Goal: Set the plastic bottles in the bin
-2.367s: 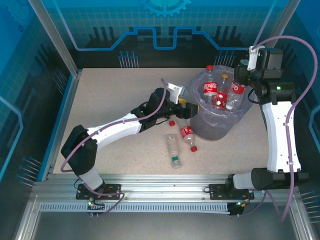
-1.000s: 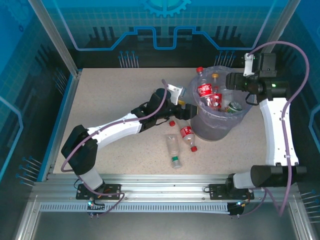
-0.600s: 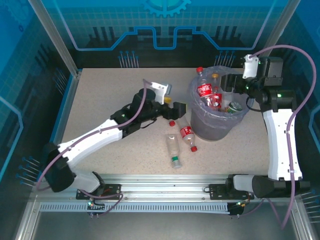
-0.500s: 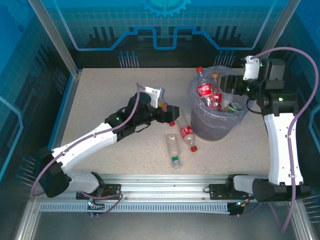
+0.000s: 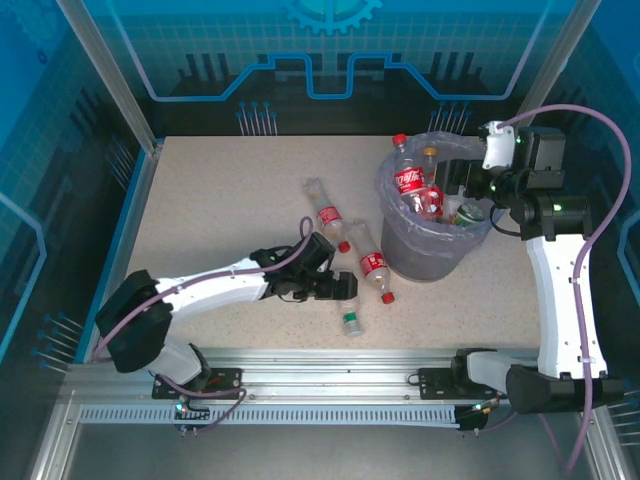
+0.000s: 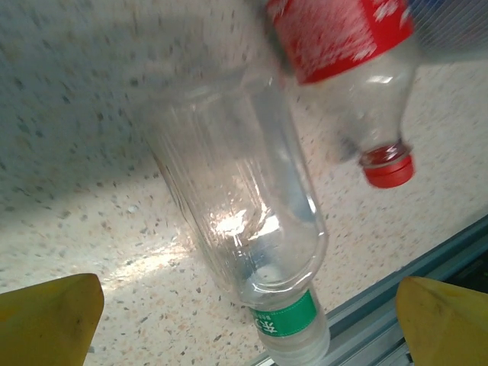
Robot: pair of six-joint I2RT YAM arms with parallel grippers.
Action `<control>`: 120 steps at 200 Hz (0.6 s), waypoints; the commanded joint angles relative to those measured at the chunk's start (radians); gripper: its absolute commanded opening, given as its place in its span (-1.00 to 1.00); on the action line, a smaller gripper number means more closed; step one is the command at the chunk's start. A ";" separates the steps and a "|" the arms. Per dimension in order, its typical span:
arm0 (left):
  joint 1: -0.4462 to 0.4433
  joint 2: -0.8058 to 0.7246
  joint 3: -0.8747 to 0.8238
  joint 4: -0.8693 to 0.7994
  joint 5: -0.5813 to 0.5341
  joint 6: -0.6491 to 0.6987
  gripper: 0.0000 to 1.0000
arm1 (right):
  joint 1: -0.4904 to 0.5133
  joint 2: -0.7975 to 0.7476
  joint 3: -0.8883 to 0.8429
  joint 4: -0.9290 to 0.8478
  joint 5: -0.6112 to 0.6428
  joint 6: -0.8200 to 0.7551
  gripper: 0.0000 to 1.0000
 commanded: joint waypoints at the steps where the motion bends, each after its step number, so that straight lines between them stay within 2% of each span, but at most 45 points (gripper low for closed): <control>1: -0.038 0.064 0.032 0.006 0.055 -0.040 0.98 | 0.012 -0.023 -0.002 0.001 0.020 -0.001 0.82; 65: -0.095 0.215 0.086 0.009 0.034 -0.050 0.99 | 0.013 -0.022 -0.013 0.010 0.018 -0.002 0.82; 93: -0.094 0.226 0.063 -0.008 -0.038 -0.045 0.98 | 0.013 -0.022 -0.017 0.013 0.015 -0.004 0.82; 120: -0.093 0.211 0.032 -0.019 -0.078 -0.026 0.74 | 0.013 -0.026 -0.018 0.017 0.014 -0.005 0.82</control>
